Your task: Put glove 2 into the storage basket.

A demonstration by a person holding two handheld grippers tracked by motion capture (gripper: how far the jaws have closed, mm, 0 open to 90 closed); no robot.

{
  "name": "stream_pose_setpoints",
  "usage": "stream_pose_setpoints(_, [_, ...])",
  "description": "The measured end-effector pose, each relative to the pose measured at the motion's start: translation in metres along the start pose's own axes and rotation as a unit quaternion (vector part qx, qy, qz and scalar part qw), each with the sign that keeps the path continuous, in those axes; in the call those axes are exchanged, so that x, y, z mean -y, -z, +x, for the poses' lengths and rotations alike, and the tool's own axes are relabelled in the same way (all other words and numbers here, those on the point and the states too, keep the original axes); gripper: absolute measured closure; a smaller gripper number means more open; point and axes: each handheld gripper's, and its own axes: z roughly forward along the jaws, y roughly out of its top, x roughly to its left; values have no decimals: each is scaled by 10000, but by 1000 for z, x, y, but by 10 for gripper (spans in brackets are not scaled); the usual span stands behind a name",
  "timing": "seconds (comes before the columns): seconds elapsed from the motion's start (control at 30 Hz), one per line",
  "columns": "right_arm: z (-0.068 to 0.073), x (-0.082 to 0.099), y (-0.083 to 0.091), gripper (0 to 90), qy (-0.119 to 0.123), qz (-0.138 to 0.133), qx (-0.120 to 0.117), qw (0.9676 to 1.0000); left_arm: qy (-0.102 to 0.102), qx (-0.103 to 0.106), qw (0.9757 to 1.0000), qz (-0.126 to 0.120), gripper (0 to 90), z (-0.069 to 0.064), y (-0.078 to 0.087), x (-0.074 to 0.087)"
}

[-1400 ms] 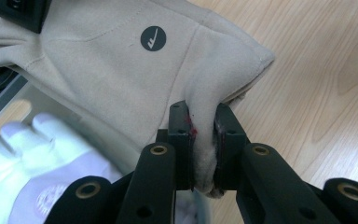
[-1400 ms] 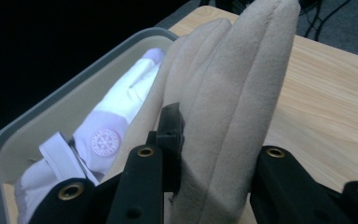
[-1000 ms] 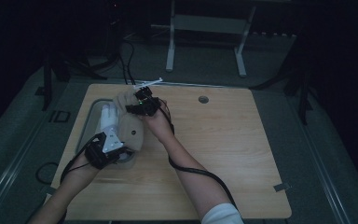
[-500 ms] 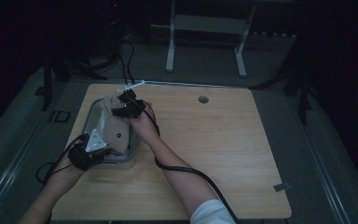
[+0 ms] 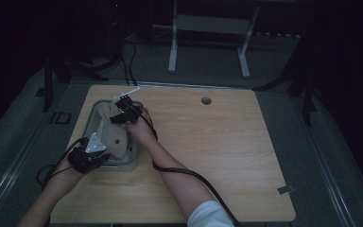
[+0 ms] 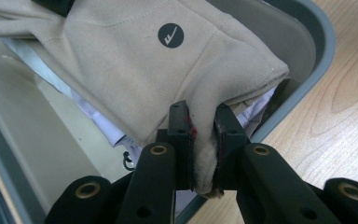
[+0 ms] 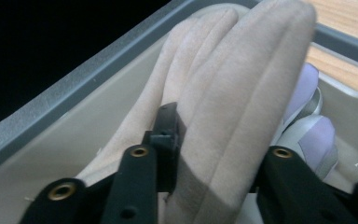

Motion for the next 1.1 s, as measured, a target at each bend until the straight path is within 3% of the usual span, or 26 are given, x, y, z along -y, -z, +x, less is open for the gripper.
stream_pose_setpoints(0.17, [-5,-3,10,465,123,83,86,9999,39,-2,10000,1,804,0,-3,0])
stream_pose_setpoints(0.4, [-16,-4,33,328,235,-47,337,9991,119,90,9999,45,781,2,-2,-2])
stream_pose_setpoints(0.47, [-21,-3,40,288,216,-88,379,9990,203,93,9997,-80,715,3,0,-3])
stream_pose_setpoints(0.57, [-26,1,51,201,209,-99,265,9994,259,-27,9995,-188,559,1,8,-4])
stream_pose_setpoints(0.6, [-28,3,54,197,211,-114,220,9995,301,-78,9993,-188,479,1,10,-5])
stream_pose_setpoints(0.73, [-29,9,63,180,255,-155,122,9995,504,-225,9978,-358,336,0,21,-7])
stream_pose_setpoints(0.8, [-29,13,68,172,336,-163,160,9992,626,-197,9967,-483,256,0,26,-9])
stream_pose_setpoints(0.87, [-28,16,73,173,386,-210,81,9990,696,-1,9958,-593,180,0,29,-11])
stream_pose_setpoints(0.93, [-27,19,79,176,481,-273,104,9984,664,28,9955,-678,165,-2,29,-14])
stream_pose_setpoints(1.1, [-23,29,90,173,721,-329,89,9968,761,118,9919,-1014,157,-10,25,-26])
